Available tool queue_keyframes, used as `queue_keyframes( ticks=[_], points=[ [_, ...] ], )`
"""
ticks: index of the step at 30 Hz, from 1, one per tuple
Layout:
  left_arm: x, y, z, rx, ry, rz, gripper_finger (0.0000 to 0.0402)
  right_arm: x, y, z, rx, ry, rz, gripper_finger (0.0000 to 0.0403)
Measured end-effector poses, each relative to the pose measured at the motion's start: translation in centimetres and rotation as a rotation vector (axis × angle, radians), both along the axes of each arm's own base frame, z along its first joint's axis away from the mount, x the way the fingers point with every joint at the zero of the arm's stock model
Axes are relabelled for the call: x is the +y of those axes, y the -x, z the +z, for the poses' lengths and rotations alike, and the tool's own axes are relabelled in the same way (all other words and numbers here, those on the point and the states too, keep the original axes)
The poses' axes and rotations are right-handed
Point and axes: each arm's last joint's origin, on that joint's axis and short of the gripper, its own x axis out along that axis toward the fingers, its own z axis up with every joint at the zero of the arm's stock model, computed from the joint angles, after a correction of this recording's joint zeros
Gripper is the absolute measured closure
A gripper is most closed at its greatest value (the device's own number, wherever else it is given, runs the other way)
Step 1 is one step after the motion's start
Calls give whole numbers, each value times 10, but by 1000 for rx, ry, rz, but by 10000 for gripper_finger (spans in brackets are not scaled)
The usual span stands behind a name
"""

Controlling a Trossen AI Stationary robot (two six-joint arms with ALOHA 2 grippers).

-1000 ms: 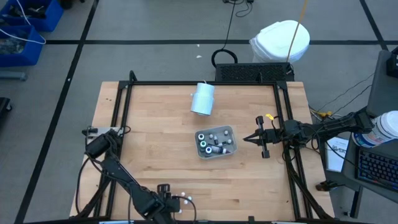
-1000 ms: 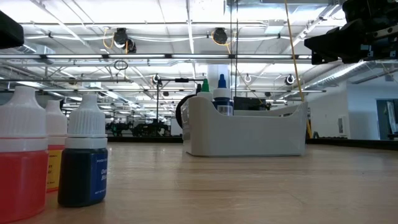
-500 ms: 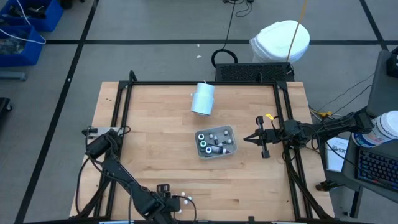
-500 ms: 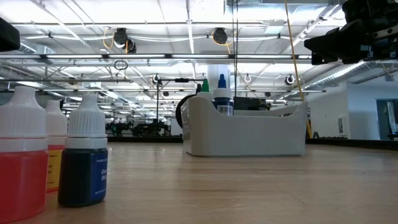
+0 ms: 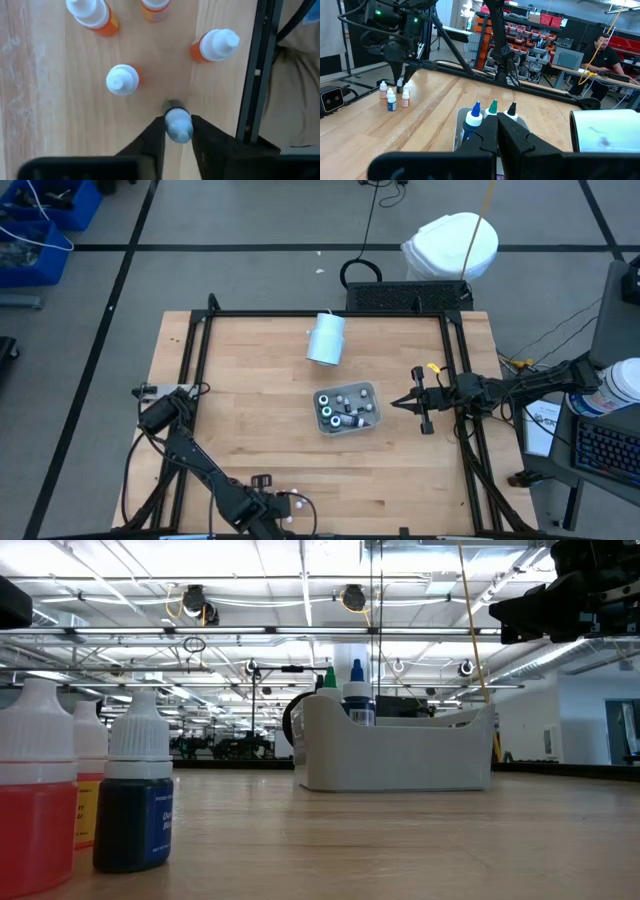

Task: Pick & Place food coloring
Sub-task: Put the small green food coloring bottle into the gray bin

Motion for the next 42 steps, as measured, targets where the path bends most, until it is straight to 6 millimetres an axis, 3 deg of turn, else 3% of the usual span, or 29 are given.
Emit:
queue_keyframes(
  ticks=[3, 8, 17, 20, 27, 35, 42],
  points=[
    [1, 0, 1, 24, 15, -7, 342, 0, 0, 0, 0, -2, 0, 403],
    [3, -4, 11, 57, 19, -70, 342, 0, 0, 0, -2, -3, 0, 403],
    [19, -26, 82, 33, -66, -129, 342, 0, 0, 0, 5, -12, 0, 403],
    [36, -38, 105, 43, -56, -130, 342, 0, 0, 0, 9, -41, 0, 403],
    [93, -72, 136, -25, -159, -230, 342, 0, 0, -2, 25, -49, -1, 403],
    [152, -113, 143, -178, -271, -244, 342, 0, 0, -5, 63, -103, -3, 403],
    [197, -125, 143, -158, -294, -201, 342, 0, 0, -7, 96, -121, -6, 403]
  ],
)
